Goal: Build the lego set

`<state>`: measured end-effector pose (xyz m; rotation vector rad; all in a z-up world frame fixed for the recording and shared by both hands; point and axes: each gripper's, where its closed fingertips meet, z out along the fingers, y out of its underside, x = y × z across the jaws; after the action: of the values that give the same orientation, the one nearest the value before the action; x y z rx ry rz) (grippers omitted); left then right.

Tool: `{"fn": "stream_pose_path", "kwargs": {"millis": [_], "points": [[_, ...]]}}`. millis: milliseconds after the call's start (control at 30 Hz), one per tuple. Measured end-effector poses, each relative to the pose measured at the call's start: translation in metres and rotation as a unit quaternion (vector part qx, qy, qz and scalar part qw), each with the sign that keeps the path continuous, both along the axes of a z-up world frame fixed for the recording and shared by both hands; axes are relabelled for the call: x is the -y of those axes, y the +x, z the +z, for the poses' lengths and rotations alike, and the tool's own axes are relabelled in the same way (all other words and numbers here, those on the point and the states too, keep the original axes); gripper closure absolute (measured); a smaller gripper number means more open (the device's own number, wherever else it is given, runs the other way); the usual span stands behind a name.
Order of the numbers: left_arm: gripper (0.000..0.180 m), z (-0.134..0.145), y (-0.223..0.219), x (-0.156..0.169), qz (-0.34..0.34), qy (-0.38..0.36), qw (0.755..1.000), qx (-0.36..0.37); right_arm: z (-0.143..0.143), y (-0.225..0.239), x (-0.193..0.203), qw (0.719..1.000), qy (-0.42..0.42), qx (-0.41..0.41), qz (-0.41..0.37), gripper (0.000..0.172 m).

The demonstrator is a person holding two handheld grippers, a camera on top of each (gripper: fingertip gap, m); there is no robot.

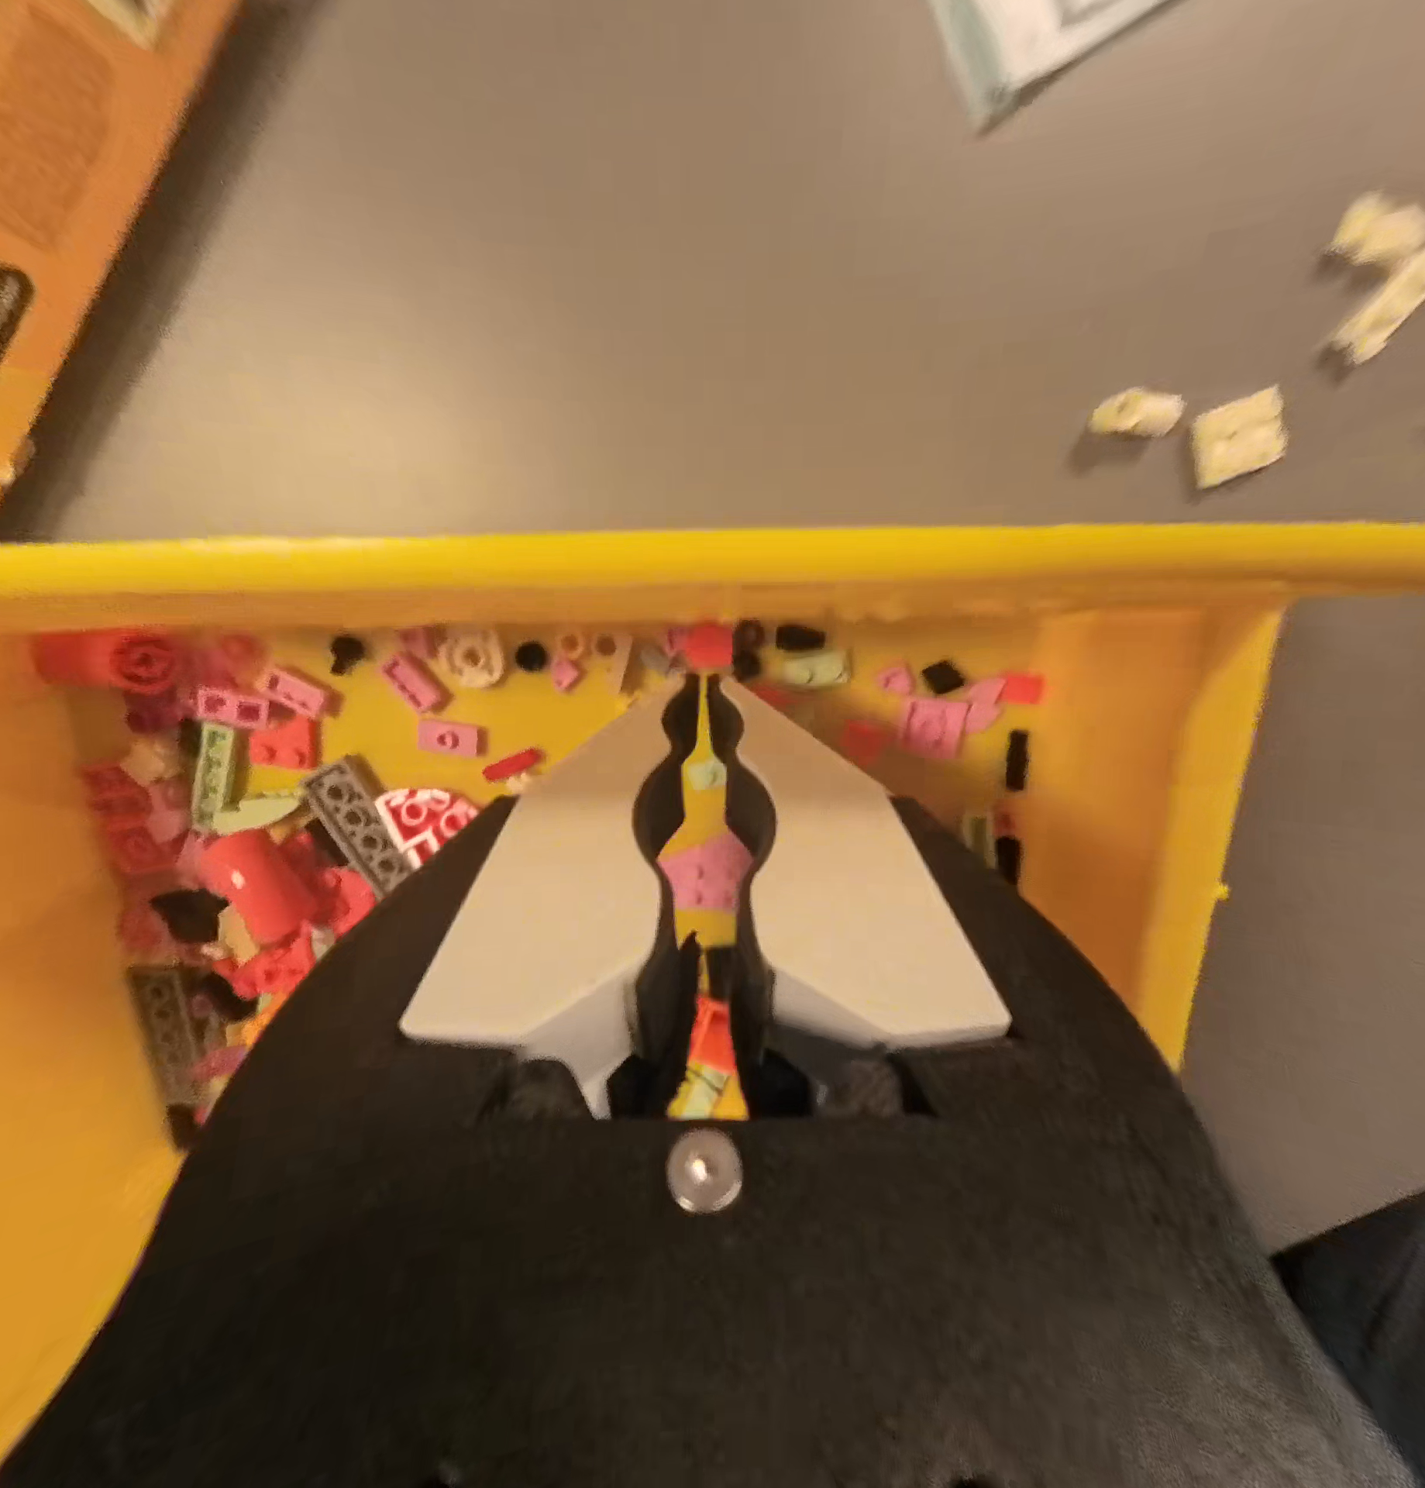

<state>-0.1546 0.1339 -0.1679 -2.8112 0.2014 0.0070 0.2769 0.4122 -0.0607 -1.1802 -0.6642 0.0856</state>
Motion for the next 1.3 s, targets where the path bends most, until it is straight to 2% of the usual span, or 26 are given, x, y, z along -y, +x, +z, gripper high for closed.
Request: {"fn": "stream_pose_path", "kwargs": {"millis": [67,133,333,533,667,733,900,1167,1300], "points": [[0.178,0.003,0.008,-0.006,0.002,0.022,0.999,0.034,0.0,-0.001,0.0,1.0,0.001,0.003,0.0,0.167],[0.176,-0.001,0.008,-0.007,0.005,0.018,0.999,0.036,0.0,-0.001,0.001,1.0,0.002,0.005,0.0,0.167],[0.165,-0.011,0.005,-0.001,-0.011,-0.008,1.0,-0.006,0.0,0.001,0.0,1.0,-0.001,-0.003,-0.001,0.167],[0.171,-0.01,-0.006,0.01,-0.03,-0.015,0.996,-0.079,0.001,0.003,0.0,1.0,-0.002,-0.008,-0.002,0.167],[0.171,-0.008,-0.014,0.02,-0.022,-0.028,0.995,-0.095,0.001,0.003,-0.001,1.0,-0.003,-0.008,-0.002,0.167],[0.169,-0.003,-0.013,0.017,-0.018,-0.007,0.997,-0.078,0.001,0.003,-0.001,1.0,-0.003,-0.009,-0.002,0.167],[0.18,0.003,0.017,0.009,-0.019,0.016,0.998,0.056,0.001,0.003,-0.001,1.0,-0.003,-0.009,-0.001,0.167],[0.18,-0.008,0.017,0.005,-0.018,-0.002,0.997,0.081,0.001,0.002,-0.001,1.0,-0.004,-0.007,-0.001,0.167],[0.177,-0.011,0.01,0.0,-0.015,0.001,0.998,0.059,0.0,0.002,-0.001,1.0,-0.004,-0.007,-0.001,0.167]]}}
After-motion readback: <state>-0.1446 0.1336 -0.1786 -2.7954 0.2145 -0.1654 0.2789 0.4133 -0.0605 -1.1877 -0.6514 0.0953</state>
